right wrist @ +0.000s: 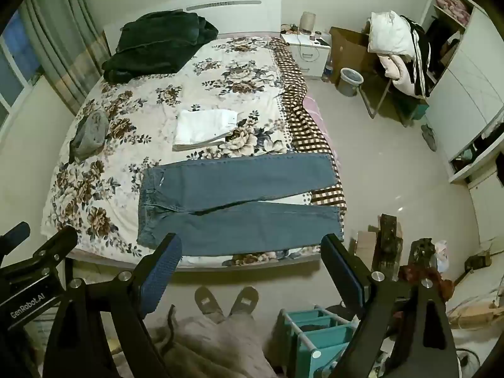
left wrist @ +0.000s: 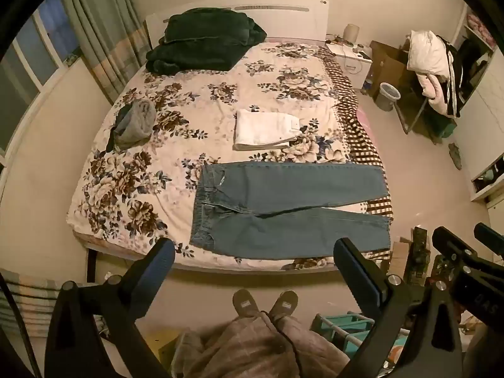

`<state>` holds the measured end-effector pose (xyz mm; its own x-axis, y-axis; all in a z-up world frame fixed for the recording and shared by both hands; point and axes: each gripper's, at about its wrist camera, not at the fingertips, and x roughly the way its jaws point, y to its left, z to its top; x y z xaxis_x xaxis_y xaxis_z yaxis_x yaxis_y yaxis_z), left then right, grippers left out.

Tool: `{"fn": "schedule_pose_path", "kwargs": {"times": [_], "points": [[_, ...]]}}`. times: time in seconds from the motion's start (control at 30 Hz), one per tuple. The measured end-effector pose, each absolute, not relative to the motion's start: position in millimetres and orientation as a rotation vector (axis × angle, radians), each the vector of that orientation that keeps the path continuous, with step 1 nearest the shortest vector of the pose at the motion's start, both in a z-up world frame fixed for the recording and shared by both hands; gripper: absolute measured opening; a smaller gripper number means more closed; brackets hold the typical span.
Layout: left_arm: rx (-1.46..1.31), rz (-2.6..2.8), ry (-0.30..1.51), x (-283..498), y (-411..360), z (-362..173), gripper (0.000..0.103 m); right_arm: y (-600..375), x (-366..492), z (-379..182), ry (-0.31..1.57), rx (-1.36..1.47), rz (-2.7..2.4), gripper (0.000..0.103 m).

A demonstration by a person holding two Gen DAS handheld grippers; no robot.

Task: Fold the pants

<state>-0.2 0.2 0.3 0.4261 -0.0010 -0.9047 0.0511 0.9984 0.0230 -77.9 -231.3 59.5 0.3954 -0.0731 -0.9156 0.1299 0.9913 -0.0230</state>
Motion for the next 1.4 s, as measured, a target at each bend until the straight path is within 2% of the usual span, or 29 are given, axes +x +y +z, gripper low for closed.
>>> {"fn": "schedule_pose_path", "kwargs": {"times": [1.4], "points": [[0.031,-0.032,1.113,11,-30,14,0.103,-224,-89,68,1.146,0.06,-0.108,0.092]]}}
